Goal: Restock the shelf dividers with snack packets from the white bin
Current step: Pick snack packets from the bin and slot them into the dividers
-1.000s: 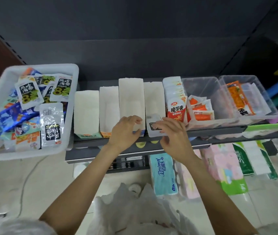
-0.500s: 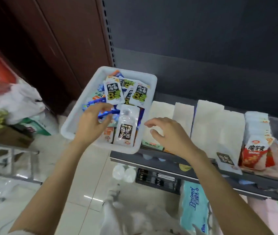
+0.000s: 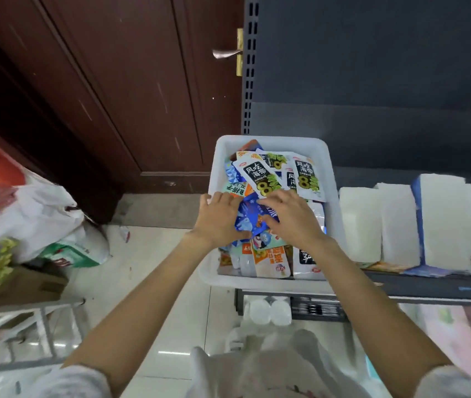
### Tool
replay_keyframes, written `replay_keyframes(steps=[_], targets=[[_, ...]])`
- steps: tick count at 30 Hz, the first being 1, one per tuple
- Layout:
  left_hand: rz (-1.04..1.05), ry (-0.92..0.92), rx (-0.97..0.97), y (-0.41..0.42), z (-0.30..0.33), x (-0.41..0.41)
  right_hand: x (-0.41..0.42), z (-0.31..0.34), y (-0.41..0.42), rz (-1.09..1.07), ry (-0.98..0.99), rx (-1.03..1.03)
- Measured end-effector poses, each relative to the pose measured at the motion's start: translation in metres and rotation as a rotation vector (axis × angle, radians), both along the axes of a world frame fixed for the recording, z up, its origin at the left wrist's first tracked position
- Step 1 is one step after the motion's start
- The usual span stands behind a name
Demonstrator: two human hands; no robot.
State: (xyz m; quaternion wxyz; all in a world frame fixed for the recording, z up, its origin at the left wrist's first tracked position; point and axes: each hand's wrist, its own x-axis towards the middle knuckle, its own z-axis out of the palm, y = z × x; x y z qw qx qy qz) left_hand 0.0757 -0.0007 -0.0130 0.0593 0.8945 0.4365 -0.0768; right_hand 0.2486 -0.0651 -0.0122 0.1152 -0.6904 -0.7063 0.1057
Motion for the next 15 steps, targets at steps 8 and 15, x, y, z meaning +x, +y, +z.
replay_keyframes(steps=[8,15], targets=[[0.043,-0.437,-0.42,0.014,0.023,-0.015,0.006,0.009,0.001,-0.121,0.184,-0.086],[-0.061,-0.812,-0.749,0.01,0.075,-0.029,0.02,0.059,-0.024,-0.319,1.21,-0.211]])
